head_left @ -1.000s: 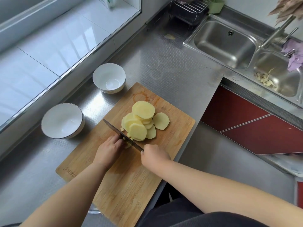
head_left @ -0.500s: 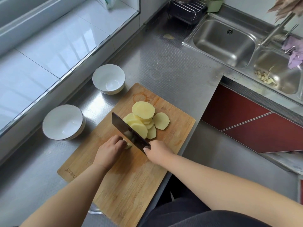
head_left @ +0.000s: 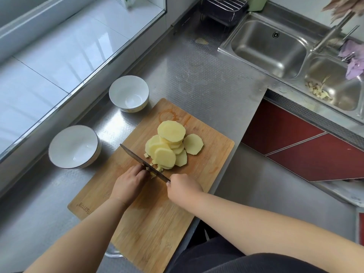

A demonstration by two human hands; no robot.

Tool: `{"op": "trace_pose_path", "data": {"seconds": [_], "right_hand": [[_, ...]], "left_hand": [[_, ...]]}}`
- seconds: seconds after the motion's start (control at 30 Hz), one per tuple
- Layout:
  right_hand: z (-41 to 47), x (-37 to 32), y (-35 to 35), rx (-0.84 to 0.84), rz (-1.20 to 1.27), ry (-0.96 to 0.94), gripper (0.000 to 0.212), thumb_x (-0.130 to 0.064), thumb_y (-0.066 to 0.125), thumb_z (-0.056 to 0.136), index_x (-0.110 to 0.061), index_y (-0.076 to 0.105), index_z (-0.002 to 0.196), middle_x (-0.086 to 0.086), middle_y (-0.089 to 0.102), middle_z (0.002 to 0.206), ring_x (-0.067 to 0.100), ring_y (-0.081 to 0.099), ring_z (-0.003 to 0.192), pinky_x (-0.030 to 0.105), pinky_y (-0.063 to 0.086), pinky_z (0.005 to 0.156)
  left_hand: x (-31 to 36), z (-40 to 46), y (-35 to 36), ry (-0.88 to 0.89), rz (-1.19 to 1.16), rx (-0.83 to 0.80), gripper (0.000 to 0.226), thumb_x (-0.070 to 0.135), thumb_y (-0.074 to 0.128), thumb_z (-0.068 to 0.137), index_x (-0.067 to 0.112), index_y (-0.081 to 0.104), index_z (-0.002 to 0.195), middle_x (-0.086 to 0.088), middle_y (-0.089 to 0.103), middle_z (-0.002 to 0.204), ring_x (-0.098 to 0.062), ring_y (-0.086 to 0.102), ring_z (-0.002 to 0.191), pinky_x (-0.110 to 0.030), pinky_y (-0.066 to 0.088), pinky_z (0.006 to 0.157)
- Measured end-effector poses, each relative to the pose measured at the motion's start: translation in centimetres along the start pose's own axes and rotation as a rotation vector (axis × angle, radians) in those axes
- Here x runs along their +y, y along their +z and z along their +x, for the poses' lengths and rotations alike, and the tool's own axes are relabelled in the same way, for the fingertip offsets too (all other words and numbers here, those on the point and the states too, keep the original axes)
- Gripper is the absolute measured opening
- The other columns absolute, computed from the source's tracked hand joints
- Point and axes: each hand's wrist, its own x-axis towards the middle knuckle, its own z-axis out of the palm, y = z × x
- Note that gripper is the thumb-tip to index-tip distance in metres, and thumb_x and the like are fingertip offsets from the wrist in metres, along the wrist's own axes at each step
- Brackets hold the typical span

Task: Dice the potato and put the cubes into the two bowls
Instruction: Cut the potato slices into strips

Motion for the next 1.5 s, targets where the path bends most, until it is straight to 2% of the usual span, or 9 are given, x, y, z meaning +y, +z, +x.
{"op": "trace_pose_path", "data": {"seconds": [0.13, 0.37, 0.43, 0.63, 0.77, 0.87, 1.13, 1.33, 1.5], "right_hand": [[0.4, -0.1, 0.7, -0.023, -0.014, 0.029, 0.025, -0.023, 0.044, 0.101, -0.011, 0.059, 0.116, 0.01, 0.064, 0.111, 0.029, 0.062, 0.099, 0.032, 0.044, 0.068], [1.2, 1.0, -0.7, -0.075, 0.17, 0.085, 0.032, -0.034, 0.046, 0.099, -0.009, 0.059, 0.116, 0.011, 0.062, 0.111, 0.029, 0.061, 0.099, 0.04, 0.053, 0.084], [1.2, 1.4, -1.1, -0.075, 0.192, 0.082, 0.031, -0.034, 0.046, 0.099, -0.01, 0.059, 0.112, 0.01, 0.061, 0.107, 0.029, 0.061, 0.096, 0.038, 0.053, 0.081], [0.0, 1.3, -1.1, -0.001, 0.079, 0.002, 0.03, -0.034, 0.043, 0.101, -0.012, 0.061, 0.109, 0.009, 0.064, 0.102, 0.029, 0.061, 0.09, 0.032, 0.048, 0.07], [-0.5, 0.3, -0.7, 0.011, 0.031, -0.04, 0.031, -0.033, 0.041, 0.101, -0.012, 0.061, 0.113, 0.009, 0.065, 0.104, 0.03, 0.061, 0.093, 0.036, 0.051, 0.074], [-0.5, -0.2, -0.2, -0.003, 0.008, -0.032, 0.03, -0.031, 0.041, 0.101, -0.012, 0.06, 0.116, 0.011, 0.065, 0.106, 0.03, 0.061, 0.096, 0.039, 0.053, 0.078], [0.1, -0.9, 1.1, -0.052, -0.05, 0.04, 0.023, -0.022, 0.045, 0.1, -0.009, 0.059, 0.114, 0.01, 0.065, 0.106, 0.028, 0.063, 0.094, 0.031, 0.044, 0.066], [0.9, 0.3, -0.1, -0.088, 0.168, 0.097, 0.033, -0.034, 0.046, 0.1, -0.011, 0.06, 0.118, 0.009, 0.063, 0.112, 0.028, 0.062, 0.098, 0.039, 0.053, 0.083], [0.7, 1.0, -1.2, -0.044, 0.275, 0.113, 0.031, -0.037, 0.045, 0.099, -0.014, 0.06, 0.112, 0.007, 0.063, 0.104, 0.024, 0.062, 0.089, 0.037, 0.056, 0.077]], "left_hand": [[-0.1, -0.1, 0.0, -0.011, 0.003, 0.0, 0.036, 0.008, 0.084, 0.07, 0.005, 0.071, 0.103, -0.013, 0.069, 0.103, -0.031, 0.068, 0.086, -0.033, 0.057, 0.06], [0.3, -0.1, -0.2, -0.009, -0.043, -0.005, 0.032, 0.01, 0.087, 0.065, 0.012, 0.066, 0.09, -0.009, 0.063, 0.093, -0.029, 0.062, 0.076, -0.028, 0.049, 0.049], [0.1, -0.2, -0.1, -0.009, -0.063, 0.004, 0.033, 0.011, 0.086, 0.067, 0.015, 0.064, 0.092, -0.008, 0.06, 0.092, -0.028, 0.06, 0.075, -0.027, 0.046, 0.051], [-0.5, -0.9, 0.2, -0.021, -0.068, -0.022, 0.039, 0.008, 0.085, 0.067, 0.014, 0.06, 0.096, -0.009, 0.06, 0.095, -0.026, 0.06, 0.076, -0.027, 0.051, 0.052], [-0.8, -0.8, 0.5, -0.054, -0.035, -0.048, 0.033, 0.01, 0.082, 0.072, 0.012, 0.065, 0.101, -0.011, 0.065, 0.106, -0.029, 0.065, 0.088, -0.034, 0.058, 0.062], [-0.7, -0.8, 0.4, -0.046, -0.012, -0.053, 0.035, 0.009, 0.084, 0.07, 0.009, 0.069, 0.102, -0.013, 0.068, 0.108, -0.032, 0.067, 0.091, -0.036, 0.059, 0.063], [-0.5, -0.8, 0.3, -0.046, -0.012, -0.031, 0.032, 0.008, 0.082, 0.071, 0.007, 0.072, 0.102, -0.014, 0.068, 0.106, -0.032, 0.068, 0.087, -0.038, 0.059, 0.059], [-0.4, -0.7, 0.5, -0.062, -0.029, -0.057, 0.036, 0.012, 0.086, 0.067, 0.012, 0.068, 0.099, -0.009, 0.065, 0.1, -0.027, 0.065, 0.081, -0.03, 0.055, 0.055], [1.0, 0.0, 0.5, -0.118, -0.035, -0.018, 0.03, 0.012, 0.084, 0.07, 0.01, 0.063, 0.093, -0.009, 0.062, 0.095, -0.025, 0.061, 0.073, -0.028, 0.049, 0.047]]}}
